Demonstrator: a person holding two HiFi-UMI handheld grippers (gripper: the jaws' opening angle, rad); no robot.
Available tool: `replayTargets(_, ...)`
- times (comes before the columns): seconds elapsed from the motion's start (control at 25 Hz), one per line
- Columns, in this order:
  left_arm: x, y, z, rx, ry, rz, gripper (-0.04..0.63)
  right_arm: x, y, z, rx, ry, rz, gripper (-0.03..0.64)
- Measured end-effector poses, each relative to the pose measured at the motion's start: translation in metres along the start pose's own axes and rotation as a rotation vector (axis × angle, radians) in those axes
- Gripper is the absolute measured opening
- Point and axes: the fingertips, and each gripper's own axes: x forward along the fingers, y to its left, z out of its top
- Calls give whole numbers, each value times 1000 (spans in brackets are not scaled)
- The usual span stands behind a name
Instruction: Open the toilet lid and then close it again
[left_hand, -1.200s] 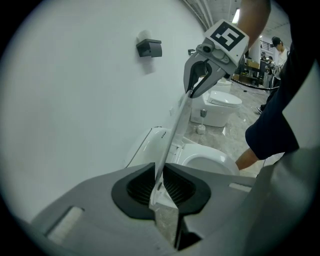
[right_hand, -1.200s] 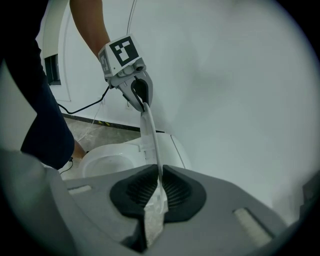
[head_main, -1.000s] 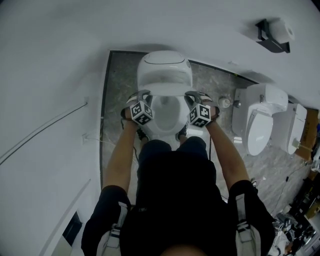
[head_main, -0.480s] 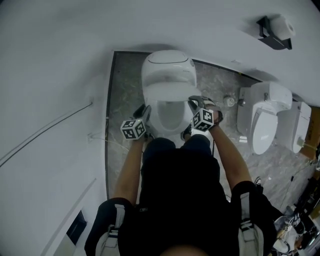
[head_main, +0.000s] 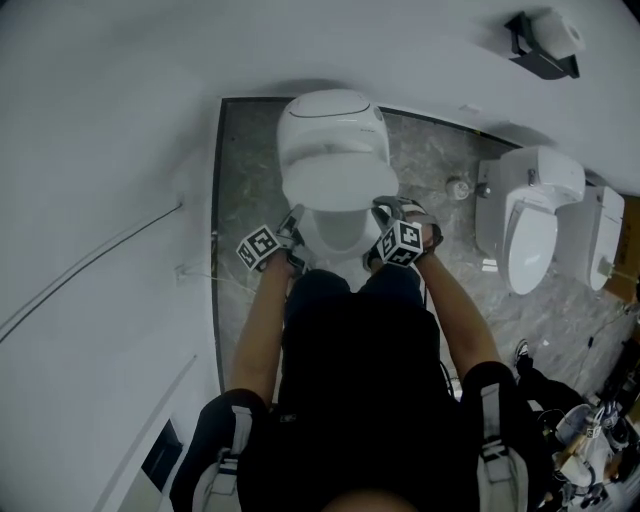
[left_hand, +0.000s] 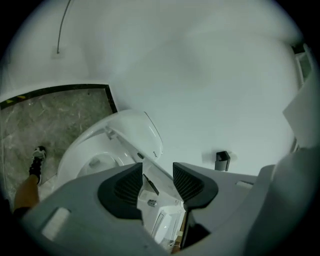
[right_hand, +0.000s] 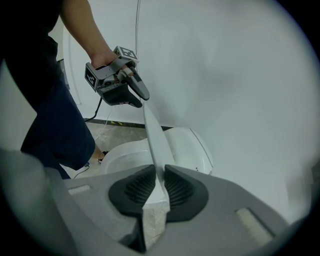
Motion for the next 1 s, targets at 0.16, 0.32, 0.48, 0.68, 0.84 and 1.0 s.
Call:
replayTargets(0.16,4,11,-10,-35,22,18,176,2,16,-3,7,15,20,61)
replayTargets(0.32,11,17,-18,-52,36,28,146,1,26,-7,18,28,53,67)
replayTargets(0.48,9,26,-24,-84,51,36,127,1,38,-9,60,26,89,77)
replayTargets(0.68,8,31,-29,-73,73,44,125,-6,41,-13,185,-16,112,98)
replayTargets(0.84,4,40,-36,-47,113,51,126,-19,44,-29,535,-93,156,147)
replayTargets(1.0,0,55,-48,-37,162,85,124,-19,44,-65,1030,-178,182,187)
